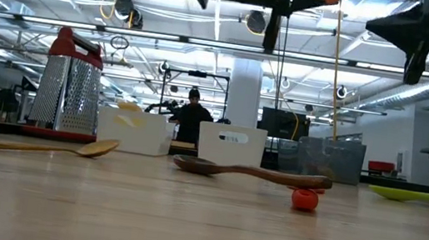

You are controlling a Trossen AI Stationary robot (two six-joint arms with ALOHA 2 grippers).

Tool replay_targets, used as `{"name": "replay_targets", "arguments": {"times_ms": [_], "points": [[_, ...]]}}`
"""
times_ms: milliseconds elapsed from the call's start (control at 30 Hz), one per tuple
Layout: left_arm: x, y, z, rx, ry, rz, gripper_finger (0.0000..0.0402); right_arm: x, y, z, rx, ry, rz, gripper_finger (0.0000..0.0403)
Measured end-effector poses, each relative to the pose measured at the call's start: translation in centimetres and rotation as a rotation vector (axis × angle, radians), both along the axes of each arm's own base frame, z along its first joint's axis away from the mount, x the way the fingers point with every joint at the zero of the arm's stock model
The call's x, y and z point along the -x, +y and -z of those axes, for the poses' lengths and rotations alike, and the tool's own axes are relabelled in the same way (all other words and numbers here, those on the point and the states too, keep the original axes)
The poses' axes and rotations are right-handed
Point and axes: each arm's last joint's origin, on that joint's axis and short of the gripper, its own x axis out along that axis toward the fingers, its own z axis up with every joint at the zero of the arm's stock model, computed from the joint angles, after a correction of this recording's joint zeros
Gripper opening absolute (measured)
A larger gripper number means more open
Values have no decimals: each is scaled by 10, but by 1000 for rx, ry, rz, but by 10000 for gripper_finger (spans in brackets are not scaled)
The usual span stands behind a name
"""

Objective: Pick & Place Kitchen Items
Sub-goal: Put the orange spatula into the black bin

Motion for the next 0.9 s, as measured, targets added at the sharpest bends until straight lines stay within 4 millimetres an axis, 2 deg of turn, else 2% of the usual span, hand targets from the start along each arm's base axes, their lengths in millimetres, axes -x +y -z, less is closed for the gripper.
{"name": "replay_targets", "arguments": {"times_ms": [167, 467, 633, 900], "points": [[-9, 11, -8, -103, 27, -11, 0, -3, 1, -3, 4, -28, 3, 4], [-8, 28, -25, -222, -12, -36, 0, -8, 3, -2, -84, -54, -14, 13], [-6, 36, -24, -275, 11, -41, 0, -13, 4, -1, -143, -71, -25, 64], [-5, 38, -24, -308, 4, -24, 0, -24, 7, -4, -173, -135, -26, 186]]}}
